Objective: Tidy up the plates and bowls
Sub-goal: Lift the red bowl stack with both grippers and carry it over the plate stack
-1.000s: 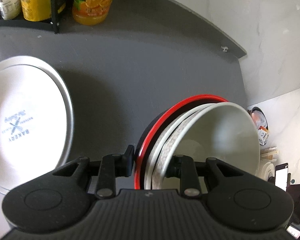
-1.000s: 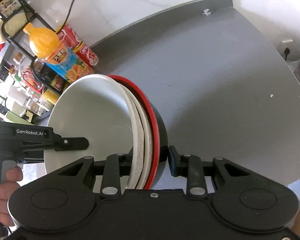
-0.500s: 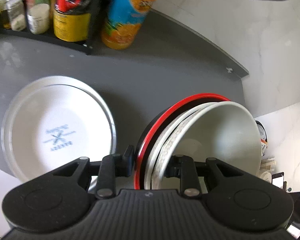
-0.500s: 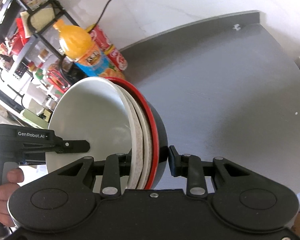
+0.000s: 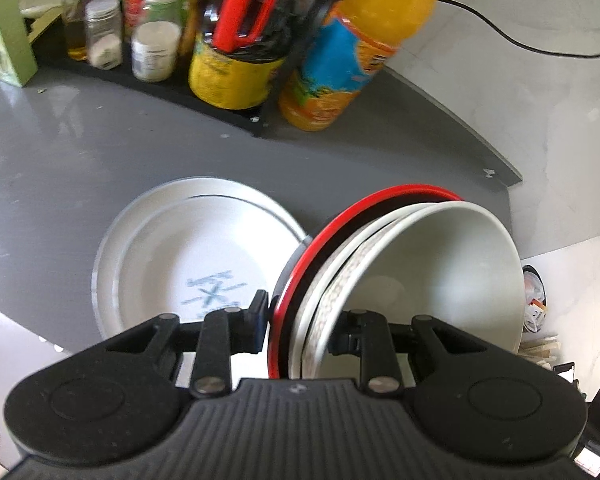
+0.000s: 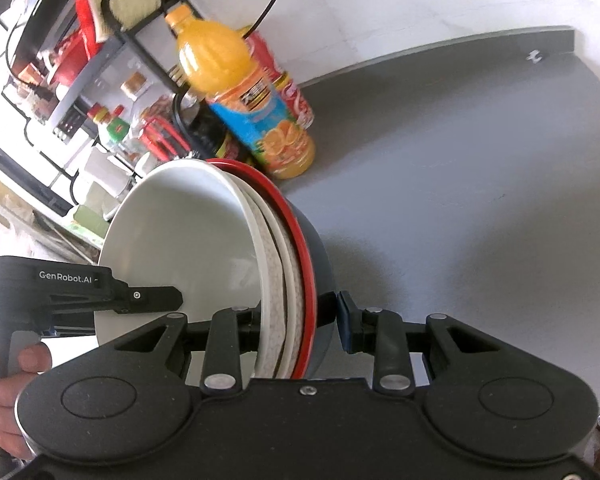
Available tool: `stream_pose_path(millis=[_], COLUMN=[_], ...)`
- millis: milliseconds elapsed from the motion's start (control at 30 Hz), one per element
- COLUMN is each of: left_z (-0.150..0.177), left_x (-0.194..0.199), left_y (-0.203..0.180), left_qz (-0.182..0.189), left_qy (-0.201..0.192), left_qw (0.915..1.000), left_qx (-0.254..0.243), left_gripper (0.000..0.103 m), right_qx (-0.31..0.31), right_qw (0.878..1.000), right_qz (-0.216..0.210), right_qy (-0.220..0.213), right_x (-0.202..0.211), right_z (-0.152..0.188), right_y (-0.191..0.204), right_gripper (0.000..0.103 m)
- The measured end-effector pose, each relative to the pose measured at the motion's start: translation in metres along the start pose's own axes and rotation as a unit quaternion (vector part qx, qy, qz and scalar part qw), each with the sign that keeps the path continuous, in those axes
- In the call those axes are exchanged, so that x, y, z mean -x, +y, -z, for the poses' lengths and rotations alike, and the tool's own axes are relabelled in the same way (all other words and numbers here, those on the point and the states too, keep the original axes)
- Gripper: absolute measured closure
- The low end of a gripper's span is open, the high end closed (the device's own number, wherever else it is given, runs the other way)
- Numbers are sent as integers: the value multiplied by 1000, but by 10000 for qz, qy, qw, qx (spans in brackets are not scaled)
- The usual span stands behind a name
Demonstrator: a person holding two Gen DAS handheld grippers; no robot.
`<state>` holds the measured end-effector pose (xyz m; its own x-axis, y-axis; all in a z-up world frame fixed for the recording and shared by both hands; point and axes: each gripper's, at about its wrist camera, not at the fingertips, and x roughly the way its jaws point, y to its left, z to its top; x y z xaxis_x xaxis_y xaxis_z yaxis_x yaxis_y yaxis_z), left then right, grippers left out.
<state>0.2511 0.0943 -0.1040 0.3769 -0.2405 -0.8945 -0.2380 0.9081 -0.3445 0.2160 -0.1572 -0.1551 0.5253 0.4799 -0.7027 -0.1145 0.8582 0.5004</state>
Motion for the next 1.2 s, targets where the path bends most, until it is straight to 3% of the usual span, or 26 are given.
stream_pose_path(millis=[433,767,1200], left_z=[-7,-10,-37], left_x=[-14,-39,-51], left_y=[63,87,102], left_qz=[-134,-168,-82], left_qy=[326,615,547], left_qw=[9992,9977,9981], left_qx=[209,248,275], left_gripper=[77,77,76], right_qx=[-91,-204,-298], right_qw=[9990,9972,9955], right_qz=[81,281,382], right_qy=[430,659,813], right_x=[-45,-71,-97], right_z=[18,28,21], right_y=[37,47,51], right_gripper=[73,73,71])
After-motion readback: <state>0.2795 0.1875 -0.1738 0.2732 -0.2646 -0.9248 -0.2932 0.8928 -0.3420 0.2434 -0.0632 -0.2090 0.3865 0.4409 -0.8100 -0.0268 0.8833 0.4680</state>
